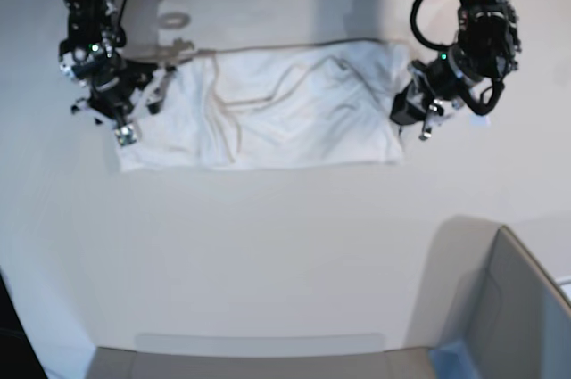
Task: Layout the t-shirt on the table in an organized manner, then fold the t-shirt properly
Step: 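Grasp the folded shirt edges with both grippers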
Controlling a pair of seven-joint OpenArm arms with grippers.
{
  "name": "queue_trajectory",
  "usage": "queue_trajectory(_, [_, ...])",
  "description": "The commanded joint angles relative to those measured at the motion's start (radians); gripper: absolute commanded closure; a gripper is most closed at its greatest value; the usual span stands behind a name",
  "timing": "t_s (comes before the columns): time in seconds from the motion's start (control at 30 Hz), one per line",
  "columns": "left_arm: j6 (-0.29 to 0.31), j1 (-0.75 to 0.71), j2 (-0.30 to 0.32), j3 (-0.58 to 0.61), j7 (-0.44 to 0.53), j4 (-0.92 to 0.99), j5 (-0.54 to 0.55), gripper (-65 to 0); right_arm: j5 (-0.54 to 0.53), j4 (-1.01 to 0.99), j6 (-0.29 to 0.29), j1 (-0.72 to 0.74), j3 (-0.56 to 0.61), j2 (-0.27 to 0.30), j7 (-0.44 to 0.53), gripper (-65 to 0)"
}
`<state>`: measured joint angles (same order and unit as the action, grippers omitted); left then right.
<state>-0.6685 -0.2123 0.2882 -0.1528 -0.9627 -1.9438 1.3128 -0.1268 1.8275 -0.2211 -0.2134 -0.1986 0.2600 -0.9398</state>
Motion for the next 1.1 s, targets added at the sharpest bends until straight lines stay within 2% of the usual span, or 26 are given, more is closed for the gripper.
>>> queue_trajectory(0.0, [-0.030, 0.006, 0.010, -0.008, -0.006, -0.018, 0.055, -10.6, -0.001, 0.015, 0.001, 0.012, -0.006, 0.011, 0.018, -29.0])
queue_trajectory(0.07, [-0.030, 0.006, 0.010, -0.004, -0.005, -0.018, 0.066, -10.6, -0.001, 0.015, 0.001, 0.012, -0.006, 0.011, 0.018, -29.0])
queue_trajectory(0.17, [-0.030, 0.006, 0.010, -0.009, 0.001, 0.030, 0.171, -11.6, -0.001, 0.015, 0.001, 0.012, -0.008, 0.011, 0.018, -29.0])
queue_trajectory(0.2, [-0.030, 0.006, 0.010, -0.009, 0.001, 0.054, 0.171, -13.0, -0.001, 0.015, 0.001, 0.012, -0.008, 0.011, 0.018, -29.0])
queue_trajectory(0.27, [-0.030, 0.006, 0.012, -0.009, -0.006, 0.106, 0.171, -19.3, -0.001, 0.015, 0.001, 0.012, -0.008, 0.011, 0.018, -29.0])
queue_trajectory(0.4, [-0.030, 0.009, 0.047, -0.009, -0.031, 0.099, 0.171, -36.3, -0.001, 0.016, 0.001, 0.012, -0.002, 0.011, 0.018, -29.0])
queue_trajectory(0.43, [-0.029, 0.014, 0.055, -0.009, -0.034, 0.088, 0.171, -38.2, -0.001, 0.016, 0.001, 0.010, -0.002, 0.011, 0.018, -29.0])
queue_trajectory(0.6, [-0.030, 0.021, 0.079, -0.009, -0.034, 0.065, 0.171, -36.6, -0.001, 0.015, 0.001, 0.010, -0.005, 0.011, 0.018, -29.0])
queue_trajectory(0.7, [-0.030, 0.069, 0.101, 0.043, -0.055, 0.065, 0.171, -36.4, -0.001, 0.015, 0.001, 0.010, -0.002, 0.011, 0.018, -29.0])
queue_trajectory(0.8, [-0.030, 0.118, 0.125, 0.141, -0.118, 0.056, -0.009, -36.3, -0.001, 0.015, 0.001, 0.010, -0.002, 0.011, 0.018, -29.0])
queue_trajectory(0.93, [-0.030, 0.135, 0.153, 0.289, -0.121, -0.010, -0.256, -36.3, -0.001, 0.015, 0.001, 0.010, -0.006, 0.011, 0.018, -29.0])
queue_trajectory(1.07, [-0.030, 0.130, 0.153, 0.348, -0.121, -0.036, -0.439, -36.3, 0.000, 0.015, 0.001, 0.010, -0.008, 0.011, 0.018, -29.0])
